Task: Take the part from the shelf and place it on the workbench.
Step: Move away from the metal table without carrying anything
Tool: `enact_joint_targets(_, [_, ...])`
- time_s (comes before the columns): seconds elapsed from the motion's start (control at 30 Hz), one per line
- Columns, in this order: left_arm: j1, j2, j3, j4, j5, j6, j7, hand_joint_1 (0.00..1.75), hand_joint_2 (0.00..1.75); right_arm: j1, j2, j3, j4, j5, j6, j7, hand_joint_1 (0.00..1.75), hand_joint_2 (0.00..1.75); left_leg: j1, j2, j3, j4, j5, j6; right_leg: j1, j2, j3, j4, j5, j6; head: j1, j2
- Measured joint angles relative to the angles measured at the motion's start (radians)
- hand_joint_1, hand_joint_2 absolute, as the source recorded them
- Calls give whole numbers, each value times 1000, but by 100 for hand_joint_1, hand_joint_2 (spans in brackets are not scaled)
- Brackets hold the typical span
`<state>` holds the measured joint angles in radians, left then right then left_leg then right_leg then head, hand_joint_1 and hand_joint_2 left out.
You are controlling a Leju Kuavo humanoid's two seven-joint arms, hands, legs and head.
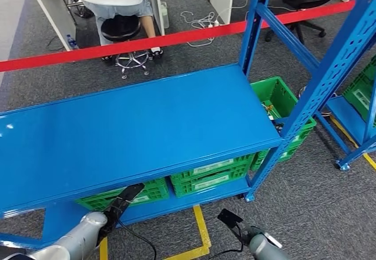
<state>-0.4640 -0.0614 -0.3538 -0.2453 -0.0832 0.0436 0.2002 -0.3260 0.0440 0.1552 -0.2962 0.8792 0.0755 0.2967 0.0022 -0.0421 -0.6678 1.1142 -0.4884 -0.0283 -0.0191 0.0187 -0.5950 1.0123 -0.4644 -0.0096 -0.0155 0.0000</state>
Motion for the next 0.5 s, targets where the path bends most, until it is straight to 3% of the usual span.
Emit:
enact_joint_targets(0.07, [-2, -2, -3, 0, 0, -2, 0, 0, 0, 0, 1, 3, 2, 0, 1, -1, 0, 0, 2, 26, -67, 134, -53, -6, 3, -29, 1, 0, -3, -5, -2, 0])
enact_joint_targets(0.1, [-2, -3, -4, 0, 0, -2, 0, 0, 0, 1, 1, 4, 2, 0, 2, -1, 0, 0, 4, 29, -86, 173, -59, -7, 5, -44, 2, 0, -5, -6, -2, 0])
enact_joint_targets(0.13, [-2, -3, -5, 0, 0, -2, 0, 0, 0, 1, 1, 5, 3, 0, 2, -1, 0, 0, 4, 30, -87, 173, -45, -6, 6, -58, 4, 0, -6, -7, -3, 0])
enact_joint_targets(0.2, [-4, -3, -6, 0, 0, -2, 0, 0, 0, -1, 2, 7, 3, 1, 2, -1, 0, 0, -1, 51, -33, 67, 21, 5, 9, -83, 11, 0, -11, -6, -3, 0])
enact_joint_targets(0.27, [-10, -4, -6, 0, -1, -3, 0, 0, 0, -2, 2, 8, 3, 1, 2, -1, 0, 0, -15, 107, 32, -60, 65, 23, 17, -107, 18, 1, -18, 0, -3, 0])
enact_joint_targets(0.3, [-12, -4, -7, 0, -1, -3, 0, 0, 0, -3, 2, 8, 3, 1, 3, -2, 0, 0, -22, 126, 48, -95, 71, 30, 21, -119, 20, 1, -21, 3, -3, 0])
enact_joint_targets(0.33, [-14, -4, -7, 0, -1, -4, 0, 0, 0, -3, 3, 8, 4, 1, 3, -2, 0, 0, -26, 130, 52, -107, 68, 35, 24, -132, 22, 1, -23, 7, -4, 0])
enact_joint_targets(0.37, [-14, -3, -8, 0, -1, -5, 0, 0, 0, -4, 4, 9, 4, 1, 4, -3, 0, 0, -24, 117, 51, -110, 69, 39, 25, -145, 24, 0, -25, 11, -5, 0])
enact_joint_targets(0.4, [-13, -3, -8, 0, -2, -5, 0, 0, 0, -6, 5, 10, 3, 1, 5, -4, 0, 0, -22, 103, 52, -114, 71, 43, 25, -144, 25, 2, -30, 16, -5, 0])
enact_joint_targets(0.43, [-14, -3, -8, 0, -2, -6, 0, 0, 0, -8, 6, 12, 3, 2, 5, -4, 0, 0, -18, 90, 54, -118, 75, 48, 23, -125, 21, 14, -41, 21, -4, 0])
enact_joint_targets(0.5, [-18, -5, -9, 0, -7, -10, -1, 0, 0, -10, 6, 14, 4, 2, 6, -5, 0, 0, -10, 63, 57, -124, 81, 56, 16, -60, -19, 100, -90, 30, 4, 0])
